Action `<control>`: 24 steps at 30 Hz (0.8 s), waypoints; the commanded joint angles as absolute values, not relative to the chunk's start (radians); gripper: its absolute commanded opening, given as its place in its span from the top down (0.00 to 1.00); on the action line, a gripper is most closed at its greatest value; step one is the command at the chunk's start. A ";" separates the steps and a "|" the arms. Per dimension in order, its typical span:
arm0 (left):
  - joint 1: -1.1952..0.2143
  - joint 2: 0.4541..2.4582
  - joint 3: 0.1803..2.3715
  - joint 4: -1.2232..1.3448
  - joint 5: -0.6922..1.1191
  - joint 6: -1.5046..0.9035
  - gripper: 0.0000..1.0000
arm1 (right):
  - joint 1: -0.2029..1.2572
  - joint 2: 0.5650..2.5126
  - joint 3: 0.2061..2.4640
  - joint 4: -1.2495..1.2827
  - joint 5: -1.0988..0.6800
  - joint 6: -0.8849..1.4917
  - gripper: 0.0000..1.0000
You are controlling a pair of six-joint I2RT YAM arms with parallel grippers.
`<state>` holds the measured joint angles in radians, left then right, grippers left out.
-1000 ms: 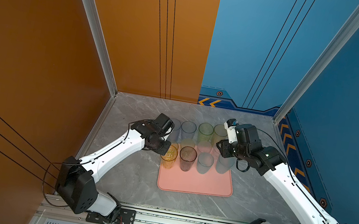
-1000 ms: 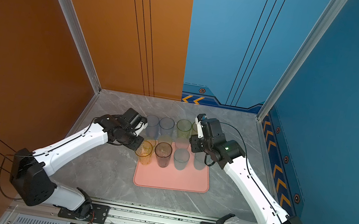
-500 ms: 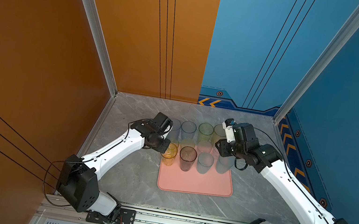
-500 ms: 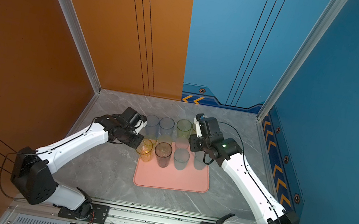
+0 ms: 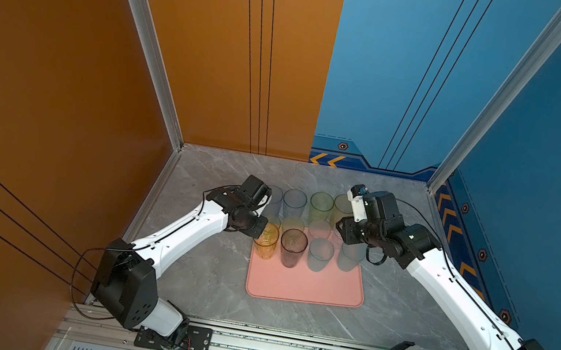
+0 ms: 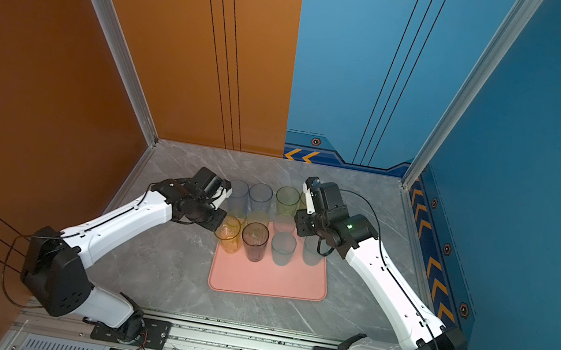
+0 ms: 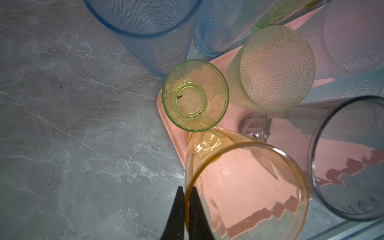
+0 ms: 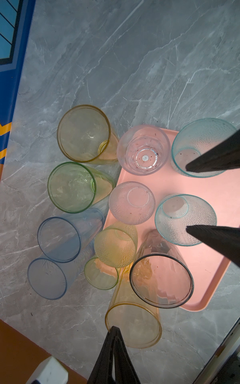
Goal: Place the glasses into the tray
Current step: Place the glass on the tray.
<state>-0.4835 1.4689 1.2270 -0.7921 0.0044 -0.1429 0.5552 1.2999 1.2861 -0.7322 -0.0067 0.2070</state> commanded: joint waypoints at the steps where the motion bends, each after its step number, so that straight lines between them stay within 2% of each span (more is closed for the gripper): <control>1: -0.479 1.489 1.249 -0.787 0.000 -0.124 1.00 | 0.549 1.309 1.306 -0.757 0.000 0.216 0.59; 24: -0.480 1.498 1.274 -0.796 -0.002 -0.116 0.98 | 0.547 1.321 1.313 -0.756 -0.004 0.213 0.59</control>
